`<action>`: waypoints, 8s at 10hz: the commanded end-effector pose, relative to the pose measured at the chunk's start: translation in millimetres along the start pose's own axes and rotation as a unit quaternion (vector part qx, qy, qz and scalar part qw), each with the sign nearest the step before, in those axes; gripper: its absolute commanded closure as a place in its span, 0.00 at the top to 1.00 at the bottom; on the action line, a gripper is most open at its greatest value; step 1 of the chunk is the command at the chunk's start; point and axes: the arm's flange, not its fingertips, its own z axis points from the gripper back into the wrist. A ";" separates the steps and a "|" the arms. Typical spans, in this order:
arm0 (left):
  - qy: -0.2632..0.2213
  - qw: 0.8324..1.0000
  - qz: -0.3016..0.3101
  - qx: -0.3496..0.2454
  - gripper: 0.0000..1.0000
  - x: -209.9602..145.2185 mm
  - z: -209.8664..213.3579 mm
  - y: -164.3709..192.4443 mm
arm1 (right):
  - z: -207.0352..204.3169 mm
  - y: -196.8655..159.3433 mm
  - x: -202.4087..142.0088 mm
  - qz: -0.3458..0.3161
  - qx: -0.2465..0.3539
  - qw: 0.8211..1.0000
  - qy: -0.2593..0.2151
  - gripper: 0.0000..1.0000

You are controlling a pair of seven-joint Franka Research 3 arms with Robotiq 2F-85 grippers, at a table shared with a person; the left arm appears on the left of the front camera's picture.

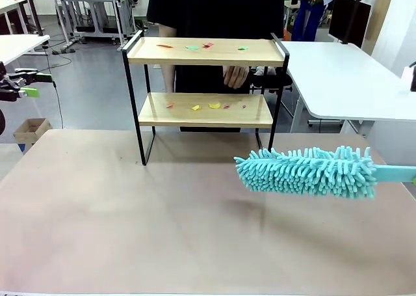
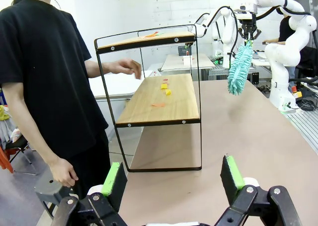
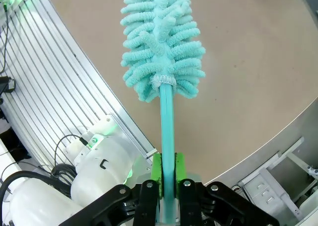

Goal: Clean the shelf.
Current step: Clean the specific section of the Shelf indicated by the human with the Duster.

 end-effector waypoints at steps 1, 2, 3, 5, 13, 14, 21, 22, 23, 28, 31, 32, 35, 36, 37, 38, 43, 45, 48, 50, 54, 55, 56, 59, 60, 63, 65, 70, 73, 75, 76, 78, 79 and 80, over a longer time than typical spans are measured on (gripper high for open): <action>-0.001 1.000 -0.008 -0.001 1.00 1.8 -0.5 -1.0 | 0.5 0.8 2.0 -0.010 -0.002 1.000 -0.001 0.13; -0.001 1.000 -0.008 -0.001 1.00 1.8 -0.5 -1.0 | 0.5 0.8 2.0 -0.010 -0.002 1.000 -0.001 0.13; -0.001 1.000 -0.008 -0.001 1.00 1.8 -0.5 -1.0 | 0.5 0.8 2.0 -0.010 -0.002 1.000 -0.001 0.13; -0.001 1.000 -0.008 -0.001 1.00 1.8 -0.5 -1.0 | 0.5 0.8 2.0 -0.010 -0.002 1.000 -0.001 0.13; -0.001 1.000 -0.008 -0.001 1.00 1.8 -0.5 -1.0 | 0.5 0.8 2.0 -0.010 -0.002 1.000 -0.001 0.13; -0.001 1.000 -0.008 -0.001 1.00 1.8 -0.5 -1.0 | 0.5 0.8 2.0 -0.010 -0.002 1.000 -0.001 0.13; -0.001 1.000 -0.008 -0.001 1.00 1.8 -0.5 -1.0 | 31.2 75.5 122.0 -0.031 0.017 0.994 -0.108 0.13; -0.001 1.000 -0.008 -0.001 1.00 1.8 -0.5 -1.0 | 28.4 87.4 139.1 -0.068 -0.006 0.990 -0.123 0.13; -0.001 1.000 -0.008 -0.001 1.00 1.8 -0.5 -1.0 | 24.4 100.5 159.5 -0.093 -0.003 0.986 -0.139 0.13; -0.001 1.000 -0.008 -0.001 1.00 1.8 -0.5 -1.0 | 13.7 119.3 219.7 -0.211 -0.017 0.964 -0.163 0.13; -0.001 1.000 -0.008 -0.001 1.00 1.8 -0.5 -1.0 | 8.8 121.0 202.6 -0.156 -0.007 0.977 -0.144 0.13; -0.001 1.000 -0.008 -0.001 1.00 1.8 -0.5 -1.0 | 8.8 121.0 202.6 -0.156 -0.007 0.977 -0.144 0.13; -0.001 1.000 -0.008 -0.001 1.00 1.8 -0.5 -1.0 | 1.8 128.9 248.1 -0.191 -0.011 0.974 -0.118 0.13; -0.001 1.000 -0.008 -0.001 1.00 1.8 -0.5 -1.0 | -0.2 127.3 274.0 -0.212 -0.010 0.969 -0.126 0.13; -0.001 1.000 -0.008 -0.001 1.00 1.8 -0.5 -1.0 | 0.1 129.2 290.1 -0.234 -0.015 0.962 -0.142 0.13; -0.001 1.000 -0.008 -0.001 1.00 1.8 -0.5 -1.0 | -1.1 132.3 304.2 -0.254 -0.017 0.955 -0.156 0.13; -0.001 1.000 -0.008 -0.001 1.00 1.8 -0.5 -1.0 | -36.2 146.0 388.2 -0.354 -0.063 0.919 -0.160 0.13; -0.001 1.000 -0.008 -0.001 1.00 1.8 -0.5 -1.0 | -44.7 150.0 409.2 -0.376 -0.075 0.906 -0.178 0.13; -0.001 1.000 -0.008 -0.001 1.00 1.8 -0.5 -1.0 | -60.3 151.8 438.9 -0.404 -0.072 0.893 -0.186 0.13; -0.001 1.000 -0.008 -0.001 1.00 1.8 -0.5 -1.0 | -66.4 151.2 459.9 -0.423 -0.066 0.885 -0.186 0.13; -0.001 1.000 -0.008 -0.001 1.00 1.8 -0.5 -1.0 | -69.6 150.1 491.4 -0.445 -0.054 0.874 -0.185 0.13; -0.001 1.000 -0.008 -0.001 1.00 1.8 -0.5 -1.0 | -74.0 150.1 496.3 -0.451 -0.054 0.871 -0.186 0.13; -0.001 1.000 -0.008 -0.001 1.00 1.8 -0.5 -1.0 | -79.1 147.8 500.3 -0.457 -0.058 0.867 -0.189 0.13; -0.001 1.000 -0.008 -0.001 1.00 1.8 -0.5 -1.0 | -100.3 138.2 502.8 -0.467 -0.062 0.866 -0.170 0.13; -0.001 1.000 -0.008 -0.001 1.00 1.8 -0.5 -1.0 | -107.7 135.5 499.6 -0.467 -0.062 0.868 -0.160 0.13; -0.001 1.000 -0.008 -0.001 1.00 1.8 -0.5 -1.0 | -107.9 134.2 488.3 -0.435 -0.019 0.888 -0.148 0.13; -0.001 1.000 -0.008 -0.001 1.00 1.8 -0.5 -1.0 | -117.5 128.1 498.0 -0.459 -0.051 0.875 -0.148 0.13; -0.001 1.000 -0.008 -0.001 1.00 1.8 -0.5 -1.0 | -115.5 108.0 476.6 -0.477 -0.036 0.867 -0.136 0.13; -0.001 1.000 -0.008 -0.001 1.00 1.8 -0.5 -1.0 | -103.5 85.6 445.3 -0.499 -0.040 0.857 -0.120 0.13; -0.001 1.000 -0.008 -0.001 1.00 1.8 -0.5 -1.0 | -97.7 66.2 415.2 -0.521 -0.045 0.846 -0.105 0.13; -0.001 1.000 -0.008 -0.001 1.00 1.8 -0.5 -1.0 | -97.0 56.3 399.0 -0.530 -0.048 0.841 -0.097 0.13; -0.001 1.000 -0.008 -0.001 1.00 1.8 -0.5 -1.0 | -95.5 35.6 367.4 -0.543 -0.058 0.833 -0.087 0.13; -0.001 1.000 -0.008 -0.001 1.00 1.8 -0.5 -1.0 | -95.1 24.4 350.3 -0.548 -0.068 0.830 -0.081 0.13; -0.001 1.000 -0.008 -0.001 1.00 1.8 -0.5 -1.0 | -94.7 15.1 336.3 -0.551 -0.079 0.827 -0.073 0.13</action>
